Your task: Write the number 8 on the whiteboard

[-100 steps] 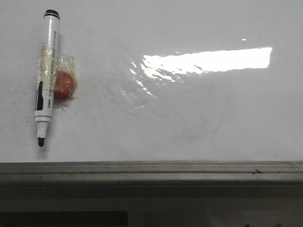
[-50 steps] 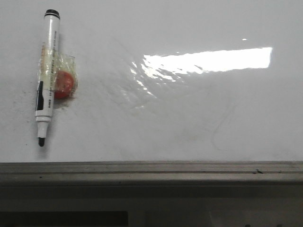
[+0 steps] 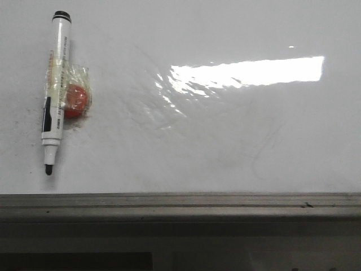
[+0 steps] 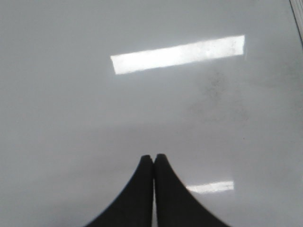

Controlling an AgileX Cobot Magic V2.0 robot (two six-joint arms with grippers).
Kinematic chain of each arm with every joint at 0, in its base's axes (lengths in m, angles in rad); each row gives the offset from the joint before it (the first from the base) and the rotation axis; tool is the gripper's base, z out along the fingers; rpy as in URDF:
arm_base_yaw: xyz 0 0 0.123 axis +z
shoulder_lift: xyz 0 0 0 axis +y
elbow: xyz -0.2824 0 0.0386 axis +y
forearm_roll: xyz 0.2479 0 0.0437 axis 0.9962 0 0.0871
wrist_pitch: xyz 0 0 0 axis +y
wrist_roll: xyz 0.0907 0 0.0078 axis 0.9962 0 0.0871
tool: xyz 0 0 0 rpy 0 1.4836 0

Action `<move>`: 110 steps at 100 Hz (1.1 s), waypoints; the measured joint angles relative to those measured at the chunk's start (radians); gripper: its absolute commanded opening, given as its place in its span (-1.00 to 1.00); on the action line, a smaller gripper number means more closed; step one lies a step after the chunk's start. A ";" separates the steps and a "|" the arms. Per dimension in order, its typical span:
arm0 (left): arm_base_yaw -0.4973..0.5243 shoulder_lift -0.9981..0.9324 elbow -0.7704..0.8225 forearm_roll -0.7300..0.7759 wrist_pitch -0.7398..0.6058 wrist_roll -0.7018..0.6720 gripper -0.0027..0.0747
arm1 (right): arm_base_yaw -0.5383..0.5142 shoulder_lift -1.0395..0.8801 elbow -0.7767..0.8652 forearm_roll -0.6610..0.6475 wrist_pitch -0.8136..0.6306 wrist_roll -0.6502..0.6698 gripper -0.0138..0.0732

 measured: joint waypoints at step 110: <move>-0.275 0.328 -0.098 0.159 -0.420 0.007 0.16 | 0.042 0.171 -0.161 0.016 0.258 0.002 -0.83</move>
